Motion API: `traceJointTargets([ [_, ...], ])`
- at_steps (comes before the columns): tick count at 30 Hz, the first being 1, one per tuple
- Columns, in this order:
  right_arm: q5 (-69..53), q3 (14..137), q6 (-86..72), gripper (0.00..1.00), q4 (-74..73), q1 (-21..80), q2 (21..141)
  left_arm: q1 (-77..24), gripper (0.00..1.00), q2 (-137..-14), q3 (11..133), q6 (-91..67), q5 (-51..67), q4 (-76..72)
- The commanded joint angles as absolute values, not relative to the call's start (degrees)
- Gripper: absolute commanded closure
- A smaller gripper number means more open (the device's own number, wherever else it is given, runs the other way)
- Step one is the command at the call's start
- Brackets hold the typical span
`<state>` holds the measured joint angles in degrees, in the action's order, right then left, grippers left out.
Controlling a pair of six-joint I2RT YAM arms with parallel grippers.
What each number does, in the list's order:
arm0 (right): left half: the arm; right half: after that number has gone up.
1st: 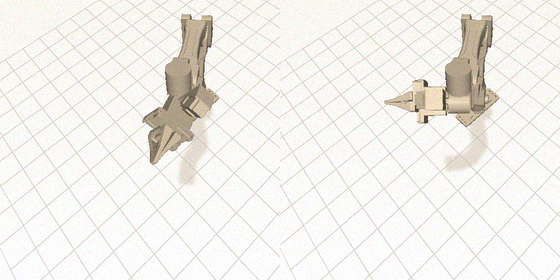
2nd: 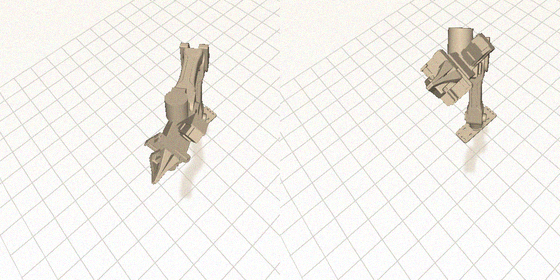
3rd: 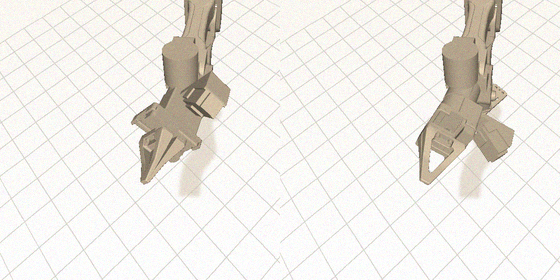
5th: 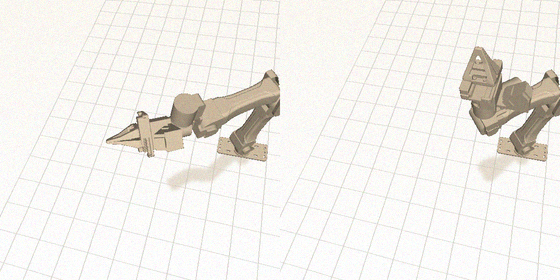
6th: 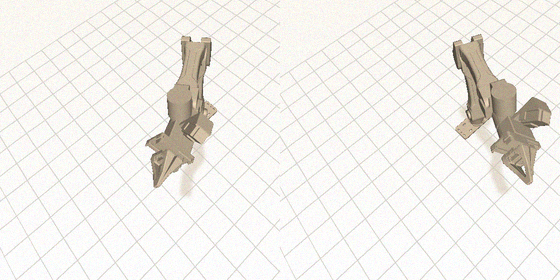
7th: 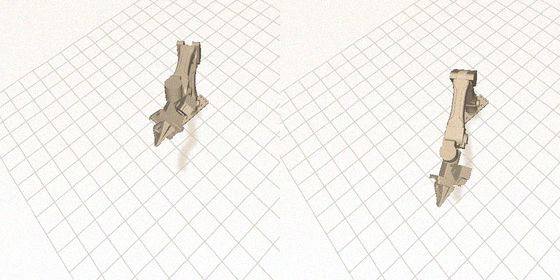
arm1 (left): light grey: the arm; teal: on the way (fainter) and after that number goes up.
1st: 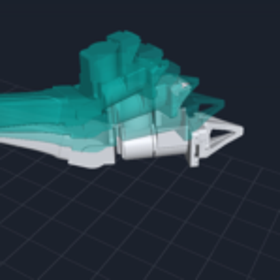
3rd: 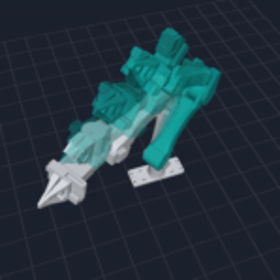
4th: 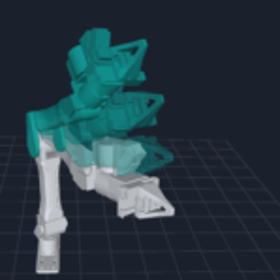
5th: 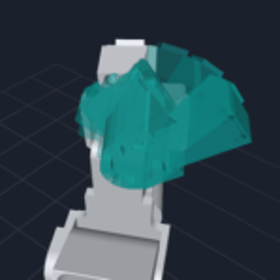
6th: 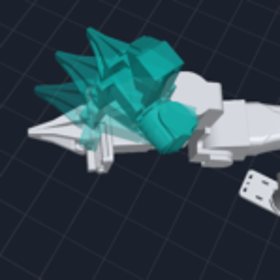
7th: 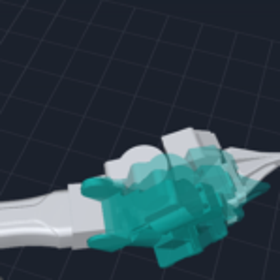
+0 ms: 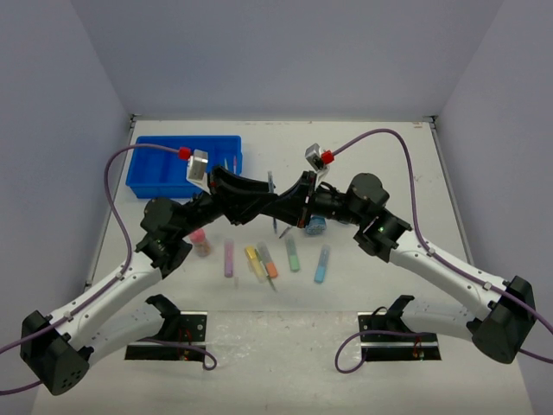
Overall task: Sort the stationery into containers
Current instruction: Close the pen cap on the pen.
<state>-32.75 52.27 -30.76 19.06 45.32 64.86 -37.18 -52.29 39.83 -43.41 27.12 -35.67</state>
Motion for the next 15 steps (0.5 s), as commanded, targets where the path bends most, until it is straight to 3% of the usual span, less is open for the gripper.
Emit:
traceJointTargets([
  [1, -32.25, 53.7, -28.46, 1.0, 17.97, 45.44, 63.87, -37.39, 0.53, -50.36, 44.14, -38.01, 26.19, -31.36],
  [11, -35.13, 54.63, -26.21, 1.0, 15.97, 46.98, 64.16, -37.44, 0.5, -52.85, 50.19, -34.74, 21.67, -23.95],
  [14, -33.69, 54.57, -26.19, 1.0, 15.73, 47.11, 63.89, -37.36, 0.66, -53.43, 50.08, -35.09, 22.43, -24.63],
  [15, -33.11, 54.51, -26.23, 1.0, 15.73, 47.11, 63.83, -37.39, 0.67, -53.33, 49.93, -35.27, 22.65, -24.88],
])
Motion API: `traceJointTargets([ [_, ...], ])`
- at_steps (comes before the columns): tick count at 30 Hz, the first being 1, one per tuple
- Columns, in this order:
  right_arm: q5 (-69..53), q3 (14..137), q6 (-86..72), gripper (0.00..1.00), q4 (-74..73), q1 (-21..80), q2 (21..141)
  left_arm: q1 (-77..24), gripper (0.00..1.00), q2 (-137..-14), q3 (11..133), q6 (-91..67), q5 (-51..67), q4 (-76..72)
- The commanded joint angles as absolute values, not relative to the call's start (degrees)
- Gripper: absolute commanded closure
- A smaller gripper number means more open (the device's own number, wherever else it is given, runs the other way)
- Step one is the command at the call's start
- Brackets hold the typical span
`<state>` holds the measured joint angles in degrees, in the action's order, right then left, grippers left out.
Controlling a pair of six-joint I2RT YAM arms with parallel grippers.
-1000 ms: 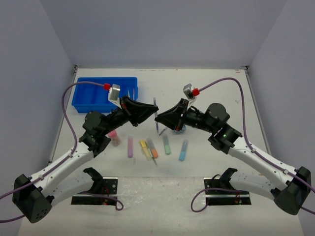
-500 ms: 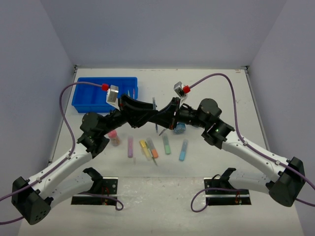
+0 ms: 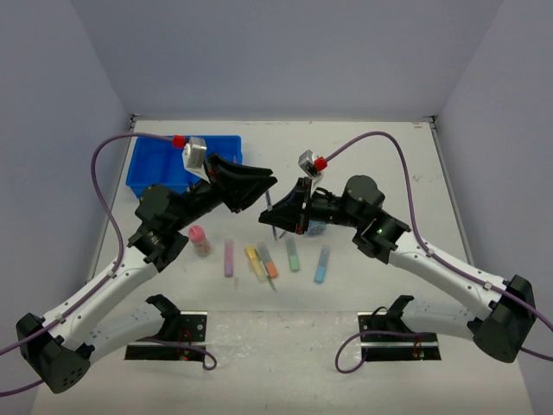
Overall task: Sort the stationery into containers
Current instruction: Close the pen cap on the pen.
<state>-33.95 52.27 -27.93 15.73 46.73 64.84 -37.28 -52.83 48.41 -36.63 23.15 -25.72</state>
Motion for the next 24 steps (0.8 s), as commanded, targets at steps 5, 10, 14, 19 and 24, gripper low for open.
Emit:
traceJointTargets([
  [5, -31.79, 54.47, -26.24, 1.0, 15.73, 47.13, 63.74, -37.35, 0.71, -52.63, 49.33, -35.6, 22.81, -25.14],
  [10, -31.45, 54.35, -26.33, 1.0, 16.08, 47.11, 63.37, -37.38, 0.96, -52.58, 49.31, -36.0, 23.95, -25.34],
  [14, -30.95, 54.89, -26.16, 1.0, 16.23, 47.11, 63.11, -37.44, 1.0, -53.06, 47.81, -37.71, 25.77, -27.55],
  [19, -29.86, 58.61, -24.49, 1.0, 14.04, 47.11, 63.82, -37.44, 1.0, -53.79, 44.83, -40.38, 28.33, -30.13],
  [24, -27.93, 65.36, -21.49, 1.0, 10.87, 46.19, 64.94, -37.47, 1.0, -53.3, 41.43, -42.62, 29.61, -30.61],
])
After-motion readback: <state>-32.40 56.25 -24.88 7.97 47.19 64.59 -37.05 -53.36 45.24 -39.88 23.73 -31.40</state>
